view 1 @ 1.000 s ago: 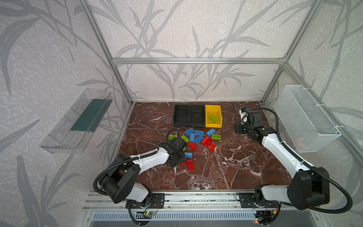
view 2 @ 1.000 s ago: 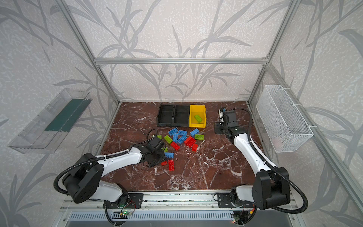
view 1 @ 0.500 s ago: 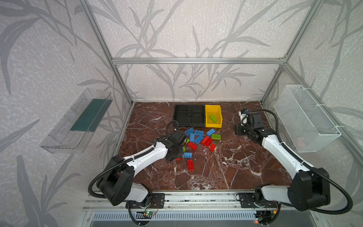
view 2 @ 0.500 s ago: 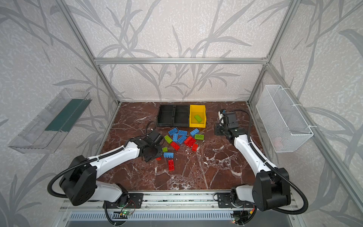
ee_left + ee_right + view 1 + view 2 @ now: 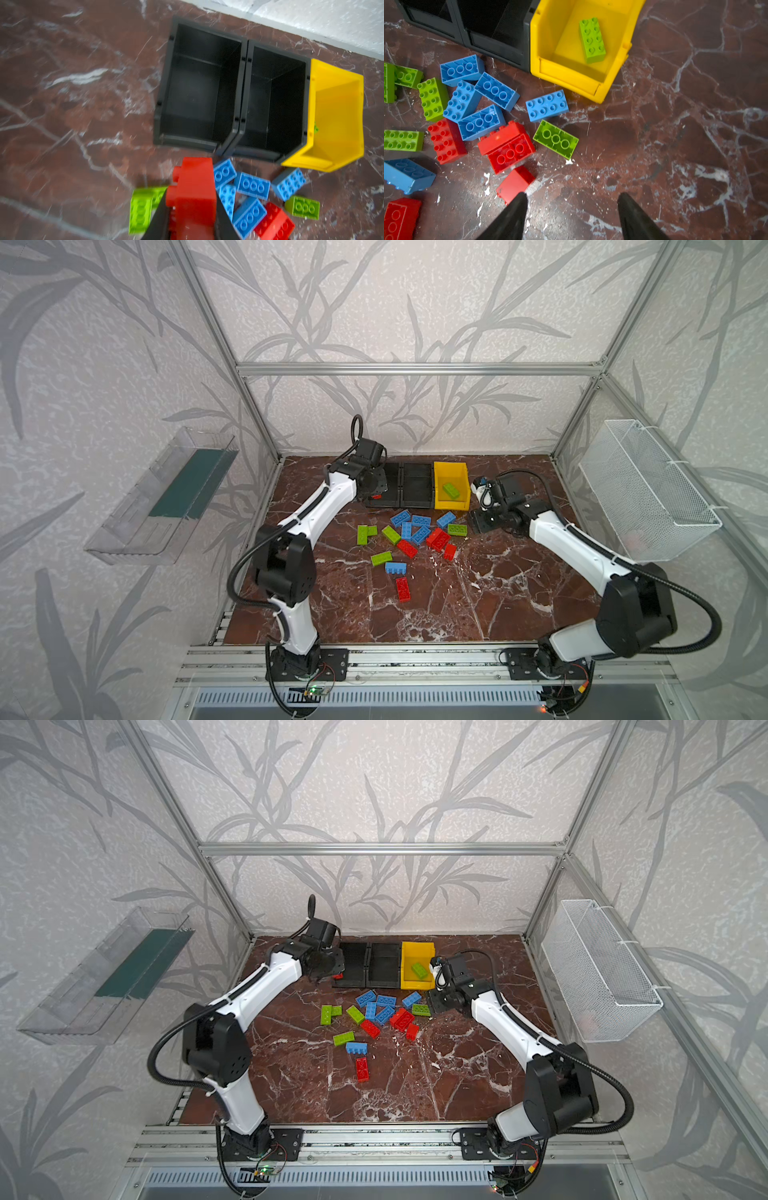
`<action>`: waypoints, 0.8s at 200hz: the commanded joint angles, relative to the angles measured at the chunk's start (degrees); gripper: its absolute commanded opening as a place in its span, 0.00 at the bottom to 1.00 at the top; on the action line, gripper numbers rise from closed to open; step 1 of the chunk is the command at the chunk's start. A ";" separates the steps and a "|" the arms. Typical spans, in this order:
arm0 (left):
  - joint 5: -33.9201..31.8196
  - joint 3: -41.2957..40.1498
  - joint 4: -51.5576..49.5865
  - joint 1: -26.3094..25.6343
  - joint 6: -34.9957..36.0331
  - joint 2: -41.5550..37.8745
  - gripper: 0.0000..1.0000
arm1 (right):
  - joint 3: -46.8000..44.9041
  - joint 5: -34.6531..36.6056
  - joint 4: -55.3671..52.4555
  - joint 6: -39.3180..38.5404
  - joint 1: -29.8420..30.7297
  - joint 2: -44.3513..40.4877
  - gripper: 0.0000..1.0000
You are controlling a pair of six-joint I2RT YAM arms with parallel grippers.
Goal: Sort the legos into containers by color
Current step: Place the lego in the container.
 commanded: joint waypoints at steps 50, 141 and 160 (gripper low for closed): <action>5.66 26.73 -10.94 3.51 5.36 23.02 0.17 | 18.24 1.23 -13.21 8.95 3.06 14.21 0.77; 7.63 18.10 -8.19 6.42 4.17 17.68 0.70 | 25.79 7.67 -14.75 19.71 5.48 18.82 0.76; 7.43 9.34 -2.74 6.70 3.94 11.91 0.72 | 27.10 6.96 -15.43 17.27 4.47 20.56 0.76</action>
